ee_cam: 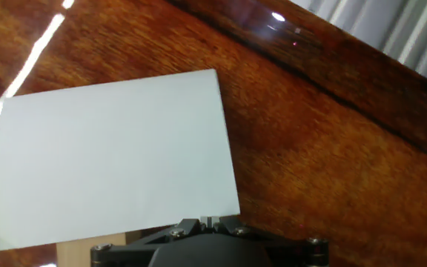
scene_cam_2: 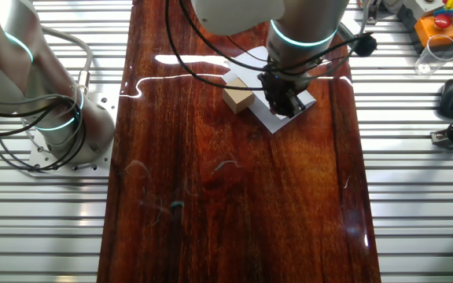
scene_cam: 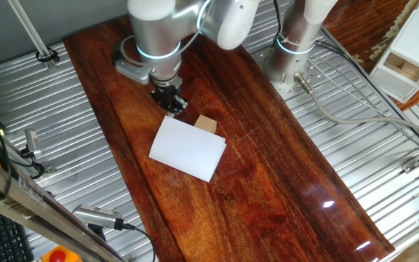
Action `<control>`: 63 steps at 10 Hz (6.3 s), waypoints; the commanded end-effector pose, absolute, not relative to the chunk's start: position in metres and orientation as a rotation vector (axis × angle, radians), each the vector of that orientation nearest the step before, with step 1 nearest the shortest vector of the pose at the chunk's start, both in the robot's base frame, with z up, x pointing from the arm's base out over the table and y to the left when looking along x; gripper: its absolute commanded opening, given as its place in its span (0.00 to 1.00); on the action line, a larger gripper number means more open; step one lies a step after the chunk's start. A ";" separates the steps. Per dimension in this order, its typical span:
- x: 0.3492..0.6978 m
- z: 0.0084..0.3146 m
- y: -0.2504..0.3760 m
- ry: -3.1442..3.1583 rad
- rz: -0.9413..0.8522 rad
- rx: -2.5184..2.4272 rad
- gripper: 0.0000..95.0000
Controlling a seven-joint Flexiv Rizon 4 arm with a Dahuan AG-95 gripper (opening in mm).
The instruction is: Unfold a piece of paper
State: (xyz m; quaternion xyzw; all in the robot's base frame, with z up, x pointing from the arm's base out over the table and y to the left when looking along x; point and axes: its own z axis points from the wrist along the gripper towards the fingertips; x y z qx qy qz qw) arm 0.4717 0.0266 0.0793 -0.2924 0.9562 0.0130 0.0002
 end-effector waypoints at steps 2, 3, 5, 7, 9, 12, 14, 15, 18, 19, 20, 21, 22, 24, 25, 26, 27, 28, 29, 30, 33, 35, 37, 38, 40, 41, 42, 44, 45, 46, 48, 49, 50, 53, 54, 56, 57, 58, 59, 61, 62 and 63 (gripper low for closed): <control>0.465 0.082 0.026 2.991 0.045 -0.968 0.00; 0.459 0.082 0.026 2.991 0.042 -0.979 0.00; 0.445 0.078 0.026 2.996 0.042 -0.965 0.00; 0.440 0.071 0.027 2.994 0.046 -0.959 0.00; 0.443 0.063 0.030 2.991 0.049 -0.945 0.00; 0.467 0.049 0.051 2.986 0.051 -0.929 0.00; 0.488 0.049 0.066 2.988 0.050 -0.931 0.00; 0.496 0.052 0.071 2.988 0.052 -0.933 0.00; 0.531 0.065 0.097 2.995 0.059 -0.917 0.00; 0.539 0.067 0.103 2.997 0.067 -0.905 0.00; 0.552 0.071 0.116 3.001 0.072 -0.889 0.00; 0.559 0.073 0.123 3.004 0.076 -0.875 0.00; 0.568 0.076 0.132 3.009 0.077 -0.862 0.00; 0.582 0.083 0.146 3.015 0.076 -0.845 0.00; 0.588 0.086 0.151 3.016 0.075 -0.842 0.00; 0.593 0.089 0.156 3.016 0.076 -0.838 0.00; 0.599 0.092 0.159 3.011 0.081 -0.838 0.00; 0.601 0.093 0.161 3.008 0.078 -0.845 0.00; 0.601 0.092 0.162 3.006 0.075 -0.851 0.00; 0.600 0.091 0.162 3.004 0.075 -0.857 0.00; 0.594 0.088 0.156 2.985 0.078 -0.895 0.00; 0.594 0.088 0.156 2.979 0.077 -0.904 0.00; 0.594 0.088 0.156 2.978 0.072 -0.913 0.00; 0.594 0.088 0.156 2.976 0.072 -0.923 0.00; 0.594 0.088 0.156 2.967 0.075 -0.958 0.00; 0.594 0.088 0.156 2.972 0.073 -0.963 0.00; 0.594 0.088 0.156 2.978 0.073 -0.976 0.00; 0.594 0.088 0.156 2.978 0.075 -0.982 0.00; 0.594 0.088 0.156 2.971 0.077 -0.995 0.00; 0.594 0.088 0.156 2.966 0.083 -0.995 0.00; 0.597 0.084 0.163 2.967 0.104 -0.956 0.00; 0.602 0.078 0.171 2.976 0.104 -0.928 0.00; 0.605 0.074 0.176 2.982 0.103 -0.913 0.00; 0.612 0.061 0.189 2.989 0.098 -0.895 0.00; 0.613 0.056 0.190 2.989 0.098 -0.893 0.00; 0.612 0.046 0.189 2.982 0.100 -0.896 0.00; 0.610 0.040 0.188 2.983 0.098 -0.889 0.00; 0.609 0.036 0.187 2.980 0.097 -0.881 0.00; 0.609 0.036 0.187 2.986 0.097 -0.875 0.00; 0.609 0.036 0.187 2.994 0.098 -0.873 0.00; 0.609 0.036 0.187 2.992 0.101 -0.883 0.00; 0.609 0.036 0.187 2.991 0.103 -0.887 0.00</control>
